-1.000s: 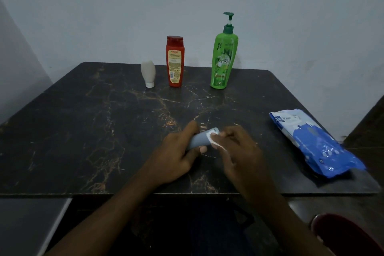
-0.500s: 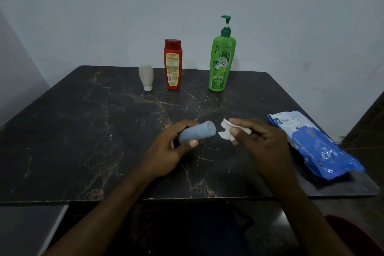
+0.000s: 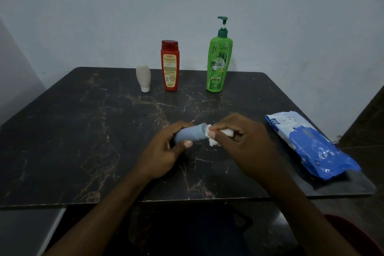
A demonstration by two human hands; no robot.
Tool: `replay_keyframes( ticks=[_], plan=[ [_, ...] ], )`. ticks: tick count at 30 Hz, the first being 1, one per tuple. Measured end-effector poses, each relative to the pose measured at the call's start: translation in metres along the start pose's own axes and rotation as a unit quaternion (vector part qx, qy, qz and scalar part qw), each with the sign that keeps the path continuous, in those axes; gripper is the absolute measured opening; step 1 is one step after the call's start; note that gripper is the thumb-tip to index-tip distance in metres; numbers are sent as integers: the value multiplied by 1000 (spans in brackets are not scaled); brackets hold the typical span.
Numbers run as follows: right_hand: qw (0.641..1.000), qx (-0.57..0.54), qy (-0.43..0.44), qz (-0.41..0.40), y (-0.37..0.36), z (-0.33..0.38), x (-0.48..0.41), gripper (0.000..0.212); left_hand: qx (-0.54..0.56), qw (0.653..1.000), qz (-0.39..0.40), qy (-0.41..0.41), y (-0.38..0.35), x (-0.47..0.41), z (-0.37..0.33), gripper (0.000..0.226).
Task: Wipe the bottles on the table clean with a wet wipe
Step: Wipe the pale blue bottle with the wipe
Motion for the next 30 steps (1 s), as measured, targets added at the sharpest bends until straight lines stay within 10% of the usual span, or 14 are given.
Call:
replay_keyframes(
  ticks=[10,30],
  plan=[
    [960,-243,-135,43,-4,-13,-2,13,-5,1000,8,-15,-2,1,-5,27],
    [900,-349,-258,45,-14,-16,7,39,-1,1000,3,-18,1,1,-7,30]
  ],
)
Point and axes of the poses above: each hand's wrist, its own x-axis away from the middle knuckle, its own y-axis out of the back of the hand, z = x × y, the point moved 6 cm from there along -x, towards the middle knuckle, and after that the axes turned 7 degrees about y, right-handed, at the moved point
